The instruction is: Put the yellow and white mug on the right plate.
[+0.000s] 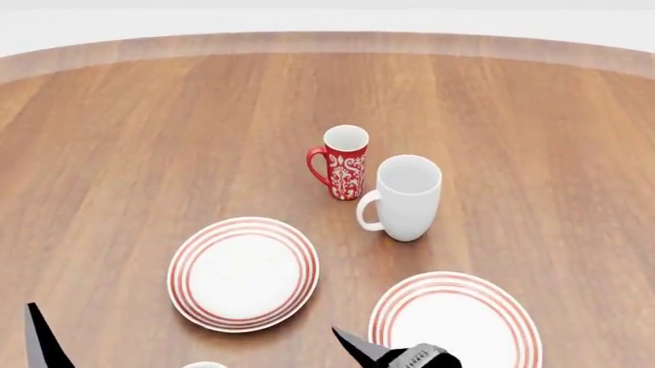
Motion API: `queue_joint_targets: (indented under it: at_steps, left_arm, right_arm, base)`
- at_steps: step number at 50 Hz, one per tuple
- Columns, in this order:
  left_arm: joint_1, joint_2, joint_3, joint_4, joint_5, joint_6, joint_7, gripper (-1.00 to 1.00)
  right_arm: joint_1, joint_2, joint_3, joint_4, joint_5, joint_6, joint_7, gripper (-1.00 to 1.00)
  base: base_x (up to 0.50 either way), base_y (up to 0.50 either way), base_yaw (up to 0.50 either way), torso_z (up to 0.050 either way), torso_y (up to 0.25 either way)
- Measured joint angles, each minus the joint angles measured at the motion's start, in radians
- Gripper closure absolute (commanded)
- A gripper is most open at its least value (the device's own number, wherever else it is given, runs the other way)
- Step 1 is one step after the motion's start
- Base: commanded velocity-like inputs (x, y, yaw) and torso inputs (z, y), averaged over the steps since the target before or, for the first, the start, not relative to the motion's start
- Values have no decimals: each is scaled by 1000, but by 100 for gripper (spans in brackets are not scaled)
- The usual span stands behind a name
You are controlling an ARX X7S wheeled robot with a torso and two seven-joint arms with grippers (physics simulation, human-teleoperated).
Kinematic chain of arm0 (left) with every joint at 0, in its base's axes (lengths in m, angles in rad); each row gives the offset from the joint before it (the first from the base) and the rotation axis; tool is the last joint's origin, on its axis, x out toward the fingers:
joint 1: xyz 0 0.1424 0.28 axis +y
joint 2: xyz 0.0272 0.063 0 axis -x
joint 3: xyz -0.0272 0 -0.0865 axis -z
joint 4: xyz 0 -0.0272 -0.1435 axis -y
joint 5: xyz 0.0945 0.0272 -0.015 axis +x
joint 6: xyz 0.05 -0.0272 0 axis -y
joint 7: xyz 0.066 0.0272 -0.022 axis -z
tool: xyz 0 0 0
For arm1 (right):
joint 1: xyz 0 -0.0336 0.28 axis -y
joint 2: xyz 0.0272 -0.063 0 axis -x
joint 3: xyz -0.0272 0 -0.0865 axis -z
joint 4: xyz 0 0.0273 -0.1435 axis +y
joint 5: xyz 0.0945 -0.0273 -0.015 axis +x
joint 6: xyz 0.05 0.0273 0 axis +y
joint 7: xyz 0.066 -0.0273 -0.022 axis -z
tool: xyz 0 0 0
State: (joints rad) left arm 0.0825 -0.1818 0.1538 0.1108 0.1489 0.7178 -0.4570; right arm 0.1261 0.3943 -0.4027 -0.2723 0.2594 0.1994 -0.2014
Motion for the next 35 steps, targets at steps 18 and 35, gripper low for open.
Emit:
queue_joint_targets:
  at_steps: [18,35]
  left_arm:
    - [1,-12,17,-3,1,-10,-10,-100]
    - [-1,-22,30,-7,-1,-17,-21,-100]
  right_arm:
    - [133,14,-69,56,50,199,-103,-100]
    - [206,-46,-95,122,104,325,-116,-100]
  base:
    - [0,0,0,0,0]
    - [0,0,0,0,0]
